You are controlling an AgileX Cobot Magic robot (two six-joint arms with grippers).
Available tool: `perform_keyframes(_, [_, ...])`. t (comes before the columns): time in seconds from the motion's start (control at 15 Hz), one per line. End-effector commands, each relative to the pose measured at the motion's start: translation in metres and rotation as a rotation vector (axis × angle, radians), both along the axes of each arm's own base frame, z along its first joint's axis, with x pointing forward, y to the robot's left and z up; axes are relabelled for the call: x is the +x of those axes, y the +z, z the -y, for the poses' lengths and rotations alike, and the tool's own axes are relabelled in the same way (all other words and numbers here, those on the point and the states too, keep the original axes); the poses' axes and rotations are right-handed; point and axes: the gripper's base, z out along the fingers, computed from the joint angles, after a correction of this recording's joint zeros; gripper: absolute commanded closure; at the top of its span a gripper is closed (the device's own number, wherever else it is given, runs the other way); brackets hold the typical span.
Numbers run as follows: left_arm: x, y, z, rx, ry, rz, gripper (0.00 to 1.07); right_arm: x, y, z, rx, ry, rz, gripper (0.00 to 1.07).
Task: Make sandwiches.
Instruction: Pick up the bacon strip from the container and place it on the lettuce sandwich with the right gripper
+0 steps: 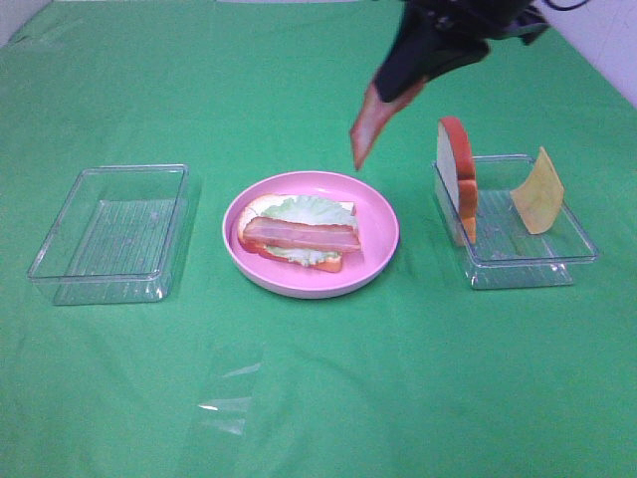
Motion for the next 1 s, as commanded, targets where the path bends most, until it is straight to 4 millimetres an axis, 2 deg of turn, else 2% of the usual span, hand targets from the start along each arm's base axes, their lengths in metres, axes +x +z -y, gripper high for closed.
perform_keyframes(0.07, [-0.002,0.001,0.000,-0.007,0.010,0.026,0.04,-0.006,-0.007,-0.044,0.051,0.063,0.079,1.07])
perform_keyframes(0.27, [-0.002,0.001,0.000,-0.007,0.010,0.026,0.04,-0.002,-0.028,-0.076,0.089,0.076,0.100,1.07])
perform_keyframes(0.4, [-0.002,0.001,0.000,-0.007,0.010,0.026,0.04,0.006,-0.039,-0.081,0.120,0.046,0.083,1.07])
perform_keyframes(0.47, [-0.002,0.001,0.000,-0.007,0.010,0.026,0.04,0.016,-0.055,-0.087,0.127,0.017,0.088,1.07])
perform_keyframes(0.8, [-0.002,0.001,0.000,-0.007,0.010,0.026,0.04,0.035,-0.079,-0.098,0.194,-0.081,0.113,1.07])
perform_keyframes(1.0, [-0.002,0.001,0.000,-0.007,0.010,0.026,0.04,0.048,-0.105,-0.103,0.176,-0.117,0.131,1.07])
